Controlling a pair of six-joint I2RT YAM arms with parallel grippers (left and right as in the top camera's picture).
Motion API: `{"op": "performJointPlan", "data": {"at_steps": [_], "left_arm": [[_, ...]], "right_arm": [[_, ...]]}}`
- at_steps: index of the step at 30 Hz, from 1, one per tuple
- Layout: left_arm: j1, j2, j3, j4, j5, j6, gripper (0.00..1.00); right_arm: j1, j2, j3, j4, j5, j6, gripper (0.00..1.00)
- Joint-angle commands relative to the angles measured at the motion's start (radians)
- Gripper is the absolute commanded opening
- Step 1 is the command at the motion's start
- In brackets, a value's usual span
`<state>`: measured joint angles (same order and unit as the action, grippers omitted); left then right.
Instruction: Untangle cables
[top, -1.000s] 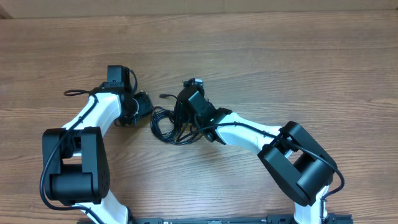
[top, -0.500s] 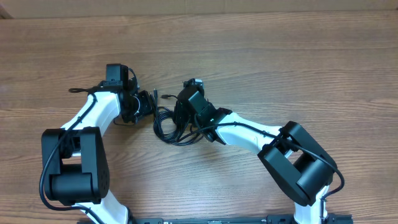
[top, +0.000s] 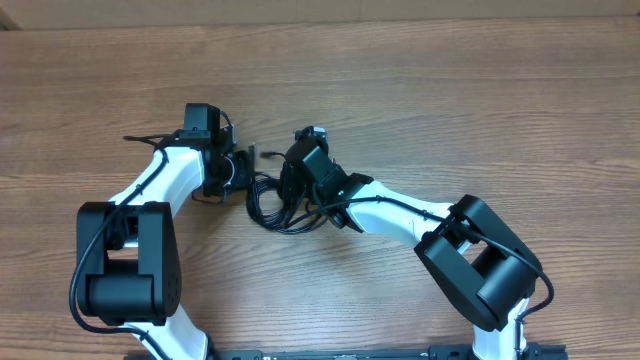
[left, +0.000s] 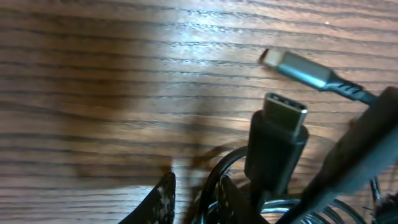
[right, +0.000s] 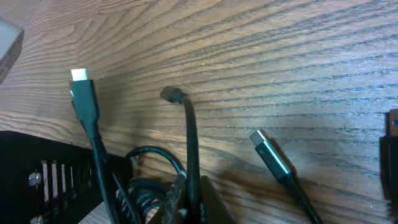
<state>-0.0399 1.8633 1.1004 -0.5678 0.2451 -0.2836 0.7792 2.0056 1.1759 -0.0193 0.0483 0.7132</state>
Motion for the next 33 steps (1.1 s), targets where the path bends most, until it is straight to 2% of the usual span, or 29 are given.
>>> {"op": "performJointPlan", "data": {"at_steps": [1, 3, 8, 13, 14, 15, 16, 17, 18, 21, 22, 26, 27, 30, 33], "left_arm": [[-0.008, 0.018, 0.013, -0.009, -0.034, 0.019, 0.23], [-0.020, 0.018, 0.012, -0.023, -0.036, 0.019, 0.21], [-0.030, 0.022, -0.006, -0.026, -0.047, 0.019, 0.06], [-0.027, 0.018, 0.019, -0.061, -0.048, 0.059, 0.04], [-0.025, -0.002, 0.069, -0.120, -0.098, 0.067, 0.04], [-0.025, -0.015, 0.094, -0.150, -0.124, 0.066, 0.04], [-0.025, -0.043, 0.138, -0.195, -0.163, 0.056, 0.04], [-0.025, -0.075, 0.175, -0.230, -0.195, 0.041, 0.04], [-0.025, -0.106, 0.199, -0.245, -0.204, 0.029, 0.04], [-0.032, -0.211, 0.216, -0.248, -0.192, 0.029, 0.04], [-0.038, -0.236, 0.216, -0.247, -0.192, 0.030, 0.04], [-0.054, -0.274, 0.216, -0.243, -0.113, 0.076, 0.04], [-0.061, -0.289, 0.220, -0.240, -0.088, 0.075, 0.04], [-0.061, -0.317, 0.226, -0.232, -0.087, 0.074, 0.04], [-0.062, -0.327, 0.226, -0.229, -0.053, 0.074, 0.04]], "right_arm": [[-0.001, 0.006, 0.003, 0.004, -0.006, -0.008, 0.05], [-0.001, 0.006, 0.003, 0.003, -0.006, -0.008, 0.05], [0.000, 0.006, 0.003, 0.002, -0.010, -0.008, 0.05], [-0.001, 0.006, 0.003, -0.005, -0.010, -0.008, 0.05], [-0.001, 0.006, 0.003, -0.005, -0.011, -0.008, 0.08], [-0.001, 0.005, 0.003, -0.008, -0.027, -0.009, 0.16], [-0.005, -0.004, 0.003, -0.019, -0.058, -0.032, 0.48], [-0.013, -0.019, 0.003, -0.029, -0.091, -0.063, 0.68], [-0.025, -0.041, 0.003, -0.049, -0.113, -0.064, 0.75], [-0.066, -0.101, 0.003, -0.126, -0.168, -0.064, 0.83], [-0.076, -0.106, 0.003, -0.132, -0.214, -0.070, 0.90], [-0.085, -0.105, 0.003, -0.126, -0.315, -0.095, 0.92], [-0.085, -0.105, 0.003, -0.120, -0.332, -0.098, 0.96], [-0.085, -0.105, 0.003, -0.109, -0.423, -0.098, 0.96], [-0.085, -0.105, 0.003, -0.110, -0.430, -0.097, 0.96]]}}
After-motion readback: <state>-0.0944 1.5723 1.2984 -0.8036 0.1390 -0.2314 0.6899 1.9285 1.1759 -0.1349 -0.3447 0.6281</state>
